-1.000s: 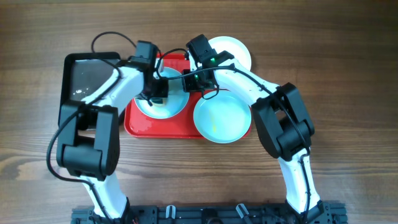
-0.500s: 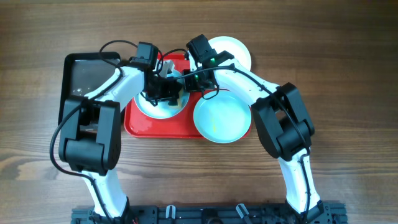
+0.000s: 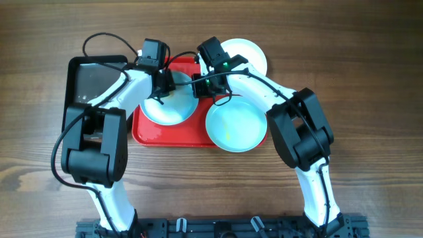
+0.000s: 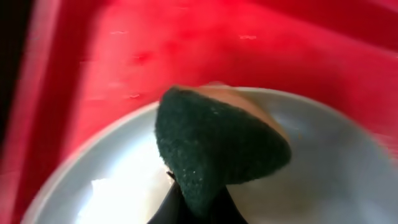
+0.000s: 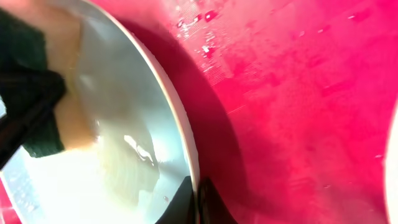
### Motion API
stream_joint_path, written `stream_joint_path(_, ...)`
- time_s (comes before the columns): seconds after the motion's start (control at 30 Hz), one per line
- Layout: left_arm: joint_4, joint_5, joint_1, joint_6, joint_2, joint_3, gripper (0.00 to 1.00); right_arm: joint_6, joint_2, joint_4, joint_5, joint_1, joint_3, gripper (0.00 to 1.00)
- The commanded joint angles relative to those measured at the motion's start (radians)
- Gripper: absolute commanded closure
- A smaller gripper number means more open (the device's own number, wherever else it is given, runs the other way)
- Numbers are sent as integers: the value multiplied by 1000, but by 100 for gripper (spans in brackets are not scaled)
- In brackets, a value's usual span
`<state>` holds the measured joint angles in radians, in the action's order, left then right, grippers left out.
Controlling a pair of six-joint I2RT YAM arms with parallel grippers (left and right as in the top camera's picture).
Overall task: Clean dirty plates on tray and stack at the side
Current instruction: 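Scrub the plate surface with the sponge in circles, left gripper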
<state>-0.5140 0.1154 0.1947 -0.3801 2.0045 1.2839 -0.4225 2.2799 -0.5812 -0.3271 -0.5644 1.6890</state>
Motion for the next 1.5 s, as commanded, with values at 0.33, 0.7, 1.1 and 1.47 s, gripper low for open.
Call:
stream_joint_path(0.33,-294,-153,-23,225,38,-27,96,-19,33,5,-119,10,-17,96)
stream_joint_path(0.7,-343,-555,-14,403,38,-28,96,-13,73,21,-214,46,-19,96)
stream_joint_path(1.1,-348,-543,25,403,38,-37,96,-10,73,24,-213,46,-19,96)
stream_joint_path(1.47,-396,185,-18,-31,38,-37,96,-11,73,31,-212,46,-19,96)
